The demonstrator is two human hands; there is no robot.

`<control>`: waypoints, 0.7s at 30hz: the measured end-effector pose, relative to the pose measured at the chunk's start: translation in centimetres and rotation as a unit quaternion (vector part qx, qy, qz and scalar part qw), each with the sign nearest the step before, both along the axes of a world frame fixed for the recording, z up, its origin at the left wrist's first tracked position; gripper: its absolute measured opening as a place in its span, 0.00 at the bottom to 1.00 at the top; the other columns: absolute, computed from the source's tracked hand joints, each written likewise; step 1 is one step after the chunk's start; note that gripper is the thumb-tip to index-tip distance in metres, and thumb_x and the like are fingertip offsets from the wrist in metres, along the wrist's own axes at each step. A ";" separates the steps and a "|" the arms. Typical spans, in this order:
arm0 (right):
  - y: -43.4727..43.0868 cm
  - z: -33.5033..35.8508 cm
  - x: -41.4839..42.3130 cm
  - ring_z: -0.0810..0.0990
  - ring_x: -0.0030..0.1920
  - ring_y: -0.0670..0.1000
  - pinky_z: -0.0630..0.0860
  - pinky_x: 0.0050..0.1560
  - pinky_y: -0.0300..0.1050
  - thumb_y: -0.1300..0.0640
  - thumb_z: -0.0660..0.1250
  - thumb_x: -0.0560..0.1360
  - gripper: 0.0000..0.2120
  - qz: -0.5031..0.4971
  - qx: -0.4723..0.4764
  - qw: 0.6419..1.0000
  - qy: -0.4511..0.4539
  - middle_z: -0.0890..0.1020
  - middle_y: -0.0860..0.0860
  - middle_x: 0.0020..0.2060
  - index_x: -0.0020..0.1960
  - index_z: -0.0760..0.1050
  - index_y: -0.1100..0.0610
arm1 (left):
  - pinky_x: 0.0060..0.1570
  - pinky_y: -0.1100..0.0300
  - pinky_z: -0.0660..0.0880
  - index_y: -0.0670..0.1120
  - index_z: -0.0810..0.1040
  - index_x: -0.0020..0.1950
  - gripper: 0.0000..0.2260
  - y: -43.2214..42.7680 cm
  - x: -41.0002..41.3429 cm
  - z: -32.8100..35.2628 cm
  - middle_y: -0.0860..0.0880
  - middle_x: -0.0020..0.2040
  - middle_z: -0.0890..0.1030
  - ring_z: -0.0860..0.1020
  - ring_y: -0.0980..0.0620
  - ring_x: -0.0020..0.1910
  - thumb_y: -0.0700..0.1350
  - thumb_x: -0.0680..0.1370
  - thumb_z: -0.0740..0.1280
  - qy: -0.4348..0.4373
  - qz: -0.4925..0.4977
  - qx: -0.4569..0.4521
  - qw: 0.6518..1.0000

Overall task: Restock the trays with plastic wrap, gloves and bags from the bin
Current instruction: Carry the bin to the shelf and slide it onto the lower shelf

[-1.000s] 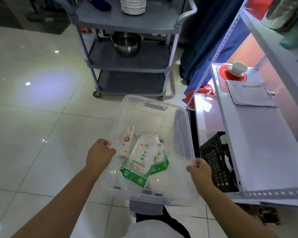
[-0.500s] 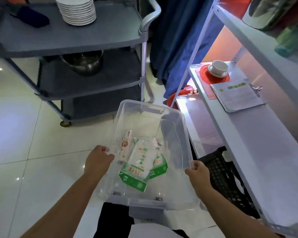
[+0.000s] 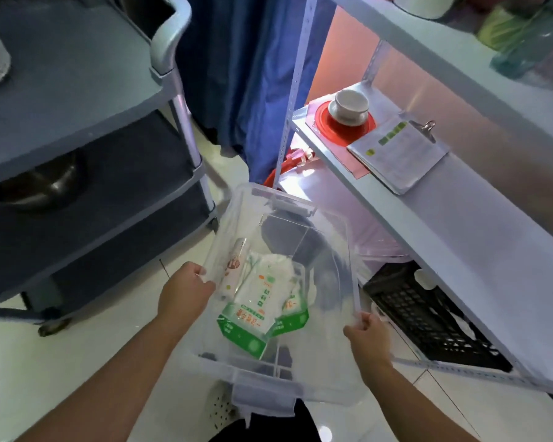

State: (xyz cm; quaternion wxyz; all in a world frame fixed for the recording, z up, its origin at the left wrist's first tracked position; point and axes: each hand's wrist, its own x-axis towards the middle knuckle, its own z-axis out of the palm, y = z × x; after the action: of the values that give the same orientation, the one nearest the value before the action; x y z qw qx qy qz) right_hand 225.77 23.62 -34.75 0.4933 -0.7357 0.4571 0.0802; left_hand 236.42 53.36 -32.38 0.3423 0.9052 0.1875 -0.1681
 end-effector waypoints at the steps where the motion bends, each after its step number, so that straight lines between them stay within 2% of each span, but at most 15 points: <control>1: -0.2 -0.5 0.8 0.74 0.33 0.51 0.71 0.32 0.42 0.70 0.65 0.68 0.13 -0.012 0.000 1.000 0.003 0.77 0.54 0.36 0.50 0.74 0.59 | 0.28 0.62 0.64 0.49 0.73 0.52 0.11 -0.5 1.6 -0.5 0.55 0.36 0.73 0.73 0.57 0.34 0.44 0.71 0.68 0.006 -0.015 0.001 1.000; 6: -2.0 -3.7 5.1 0.74 0.34 0.52 0.72 0.37 0.44 0.70 0.66 0.67 0.14 -0.072 0.001 0.997 0.010 0.76 0.52 0.35 0.49 0.73 0.58 | 0.27 0.63 0.60 0.49 0.73 0.53 0.11 -4.1 9.3 -3.7 0.58 0.34 0.71 0.69 0.60 0.32 0.44 0.72 0.67 0.013 -0.076 0.038 0.996; 10: -3.3 -6.3 8.9 0.73 0.36 0.55 0.73 0.42 0.50 0.70 0.65 0.67 0.12 -0.115 0.006 0.993 0.024 0.75 0.53 0.34 0.49 0.73 0.60 | 0.28 0.62 0.61 0.47 0.73 0.55 0.12 -6.7 15.0 -6.3 0.57 0.34 0.72 0.69 0.60 0.32 0.44 0.72 0.67 0.023 -0.117 0.052 0.992; 13: -3.7 -7.8 11.4 0.74 0.37 0.56 0.74 0.43 0.52 0.70 0.65 0.67 0.13 -0.152 -0.005 0.988 0.020 0.76 0.55 0.36 0.48 0.73 0.59 | 0.30 0.60 0.65 0.46 0.74 0.54 0.12 -8.2 18.9 -8.2 0.54 0.35 0.74 0.72 0.56 0.33 0.43 0.72 0.67 0.024 -0.135 0.050 0.989; 16: -4.1 -9.2 13.6 0.76 0.37 0.55 0.74 0.42 0.50 0.69 0.66 0.67 0.12 -0.182 -0.014 0.983 0.020 0.78 0.53 0.36 0.47 0.73 0.57 | 0.35 0.58 0.68 0.47 0.74 0.54 0.12 -9.5 22.4 -9.8 0.53 0.36 0.75 0.74 0.49 0.38 0.43 0.71 0.67 0.024 -0.158 0.052 0.986; 18: -4.5 -10.3 14.9 0.77 0.37 0.54 0.75 0.42 0.48 0.69 0.67 0.66 0.13 -0.197 -0.022 0.980 0.020 0.78 0.51 0.36 0.47 0.73 0.55 | 0.36 0.58 0.69 0.48 0.74 0.53 0.11 -10.4 24.6 -10.8 0.51 0.38 0.77 0.75 0.48 0.39 0.44 0.71 0.66 0.022 -0.176 0.049 0.983; 21: -4.7 -11.8 16.7 0.77 0.38 0.56 0.76 0.44 0.52 0.69 0.67 0.66 0.13 -0.218 -0.043 0.975 0.019 0.79 0.51 0.35 0.46 0.73 0.55 | 0.36 0.57 0.69 0.47 0.73 0.50 0.08 -11.6 27.6 -12.4 0.50 0.39 0.78 0.76 0.47 0.39 0.43 0.71 0.66 0.014 -0.201 0.046 0.979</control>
State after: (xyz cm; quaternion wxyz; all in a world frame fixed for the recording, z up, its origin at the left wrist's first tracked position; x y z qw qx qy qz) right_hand 242.46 18.93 -46.59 0.4583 -0.6372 0.6186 -0.0348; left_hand 263.98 41.79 -44.75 0.2575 0.9366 0.0144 -0.2370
